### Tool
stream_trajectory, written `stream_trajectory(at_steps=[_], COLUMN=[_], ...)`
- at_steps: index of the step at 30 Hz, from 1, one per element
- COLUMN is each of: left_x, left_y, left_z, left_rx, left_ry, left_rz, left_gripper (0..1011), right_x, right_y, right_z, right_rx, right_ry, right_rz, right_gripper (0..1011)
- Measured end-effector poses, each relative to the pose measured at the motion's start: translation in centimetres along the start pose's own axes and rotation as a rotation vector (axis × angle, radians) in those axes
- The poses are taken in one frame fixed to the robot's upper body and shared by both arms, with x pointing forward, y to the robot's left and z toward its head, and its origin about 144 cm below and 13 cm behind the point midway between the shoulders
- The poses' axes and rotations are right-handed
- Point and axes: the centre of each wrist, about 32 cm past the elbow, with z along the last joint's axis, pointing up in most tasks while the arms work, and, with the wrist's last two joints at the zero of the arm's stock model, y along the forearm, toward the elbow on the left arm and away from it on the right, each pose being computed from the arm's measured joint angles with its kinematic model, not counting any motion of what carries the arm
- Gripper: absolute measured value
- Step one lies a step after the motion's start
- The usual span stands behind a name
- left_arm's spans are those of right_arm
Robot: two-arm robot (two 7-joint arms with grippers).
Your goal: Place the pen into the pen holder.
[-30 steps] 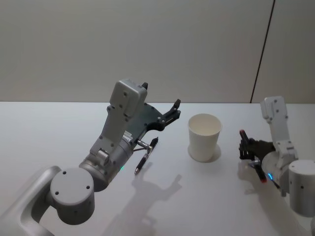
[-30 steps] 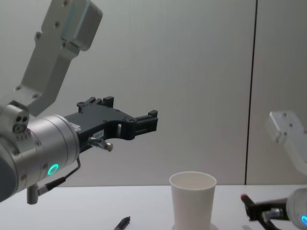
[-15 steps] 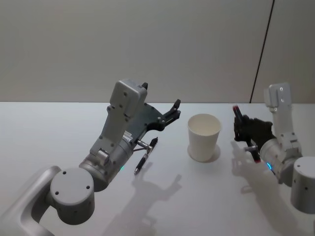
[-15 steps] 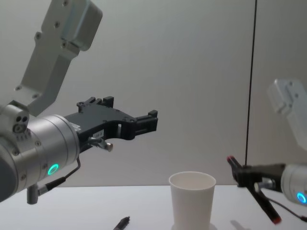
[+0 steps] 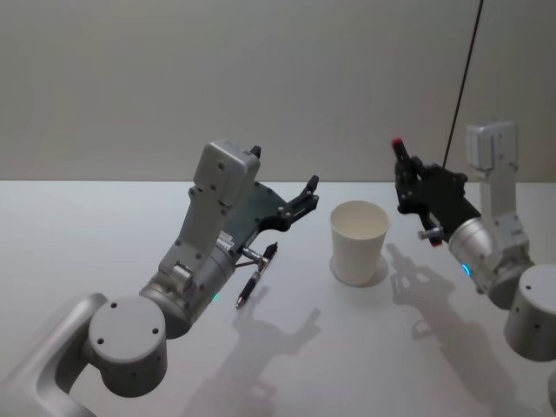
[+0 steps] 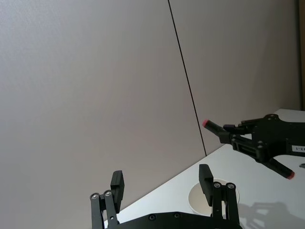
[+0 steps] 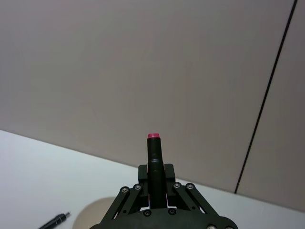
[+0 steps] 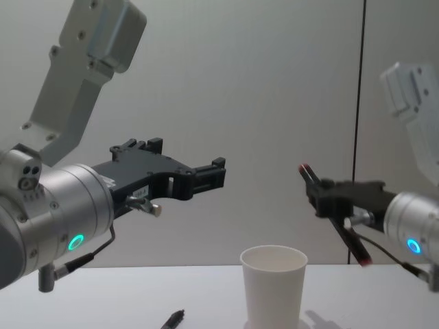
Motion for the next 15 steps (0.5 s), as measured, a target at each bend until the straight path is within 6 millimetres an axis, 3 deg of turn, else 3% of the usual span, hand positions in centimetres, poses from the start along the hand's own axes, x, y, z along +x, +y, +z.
stream_trajectory(at_steps=[15], left_x=[0.0], left_y=[0.0], left_z=[0.0], left_rx=[0.000], left_ry=[0.000], left_rz=[0.000], left_gripper=[1000], right_x=[-0.5], right_y=[2.7], right_z=[0.5], right_rx=[0.195], right_ry=[-0.056], right_rz=[0.084], right_gripper=[185])
